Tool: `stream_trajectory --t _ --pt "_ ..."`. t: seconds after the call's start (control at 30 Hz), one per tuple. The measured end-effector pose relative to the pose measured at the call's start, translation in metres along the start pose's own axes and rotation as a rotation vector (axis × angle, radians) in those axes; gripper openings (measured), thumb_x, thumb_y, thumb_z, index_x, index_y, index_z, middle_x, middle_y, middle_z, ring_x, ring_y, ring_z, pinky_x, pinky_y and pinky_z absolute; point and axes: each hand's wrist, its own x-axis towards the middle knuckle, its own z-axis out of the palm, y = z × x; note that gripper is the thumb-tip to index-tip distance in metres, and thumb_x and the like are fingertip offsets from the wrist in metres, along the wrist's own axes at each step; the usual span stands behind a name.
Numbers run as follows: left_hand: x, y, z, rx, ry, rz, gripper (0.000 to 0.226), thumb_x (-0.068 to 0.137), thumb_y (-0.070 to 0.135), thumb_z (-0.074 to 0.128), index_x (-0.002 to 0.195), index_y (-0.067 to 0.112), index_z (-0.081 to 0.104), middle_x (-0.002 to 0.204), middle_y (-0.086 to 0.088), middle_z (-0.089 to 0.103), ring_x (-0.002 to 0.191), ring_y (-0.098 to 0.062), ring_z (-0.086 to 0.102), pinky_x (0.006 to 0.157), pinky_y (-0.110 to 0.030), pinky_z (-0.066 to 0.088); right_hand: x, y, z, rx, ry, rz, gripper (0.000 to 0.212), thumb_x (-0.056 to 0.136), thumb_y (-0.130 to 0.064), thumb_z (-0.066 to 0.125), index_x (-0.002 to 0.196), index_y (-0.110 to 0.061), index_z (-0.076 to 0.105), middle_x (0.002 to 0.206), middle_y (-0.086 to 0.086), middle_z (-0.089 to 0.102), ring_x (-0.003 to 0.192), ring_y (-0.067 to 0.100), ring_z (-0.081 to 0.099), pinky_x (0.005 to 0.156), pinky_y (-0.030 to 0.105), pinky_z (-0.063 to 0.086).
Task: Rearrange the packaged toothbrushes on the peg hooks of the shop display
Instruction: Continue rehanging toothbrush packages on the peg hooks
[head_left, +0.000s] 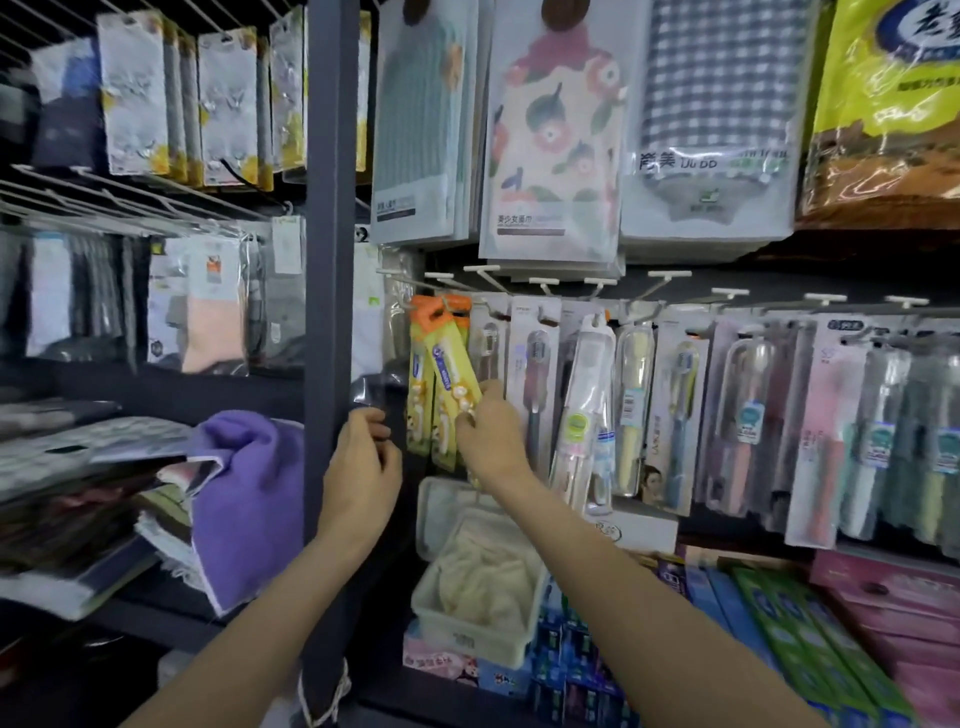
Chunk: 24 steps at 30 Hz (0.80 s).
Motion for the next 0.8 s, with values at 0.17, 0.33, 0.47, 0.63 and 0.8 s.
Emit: stream_trajectory --t 0.17,0.33,0.47,0.63,0.8 --pt "0.004 -0.002 0.000 0.017 -0.035 0.046 0.029 0.087 0.001 0.049 0.115 0.008 0.047 0.103 -0.001 0.055 0.086 -0.019 0.055 0.077 -0.030 0.041 -0.007 0.008 0.015 0.156 0.083 0.051 0.021 0.091 0.001 0.043 0.112 -0.001 0.041 0.093 0.008 0.052 0.076 0.014 0.049 0.064 0.026 0.039" --pt "0.004 -0.005 0.004 0.004 -0.076 0.082 0.030 0.086 -0.001 0.048 0.114 0.010 0.049 0.100 -0.004 0.055 0.086 -0.019 0.053 0.079 -0.032 0.044 -0.005 0.018 0.012 -0.015 0.114 -0.041 0.030 0.096 -0.005 0.040 0.126 -0.002 0.042 0.124 0.011 0.043 0.113 0.022 0.046 0.092 0.023 0.035" --pt "0.003 -0.009 0.004 0.007 -0.081 0.092 0.029 0.085 -0.002 0.048 0.112 0.010 0.052 0.102 -0.006 0.056 0.087 -0.018 0.053 0.081 -0.035 0.044 -0.003 0.029 0.004 -0.171 0.235 -0.019 0.037 0.093 0.003 0.039 0.130 -0.002 0.040 0.128 0.012 0.042 0.112 0.024 0.047 0.087 0.024 0.036" --pt "0.002 -0.010 0.003 -0.008 -0.081 0.089 0.029 0.086 -0.002 0.048 0.112 0.011 0.052 0.102 -0.005 0.055 0.088 -0.018 0.054 0.081 -0.037 0.046 0.005 0.027 0.015 -0.216 0.200 0.047 0.047 0.092 -0.019 0.054 0.129 0.000 0.032 0.122 0.018 0.050 0.109 0.031 0.053 0.085 0.038 0.047" --pt "-0.001 -0.011 0.000 -0.021 -0.091 0.083 0.030 0.086 -0.002 0.048 0.112 0.011 0.051 0.101 -0.003 0.054 0.087 -0.018 0.055 0.082 -0.039 0.047 0.010 0.023 0.015 -0.119 0.134 0.193 0.030 0.090 -0.014 0.056 0.110 -0.004 0.037 0.100 0.018 0.059 0.085 0.033 0.061 0.063 0.035 0.045"
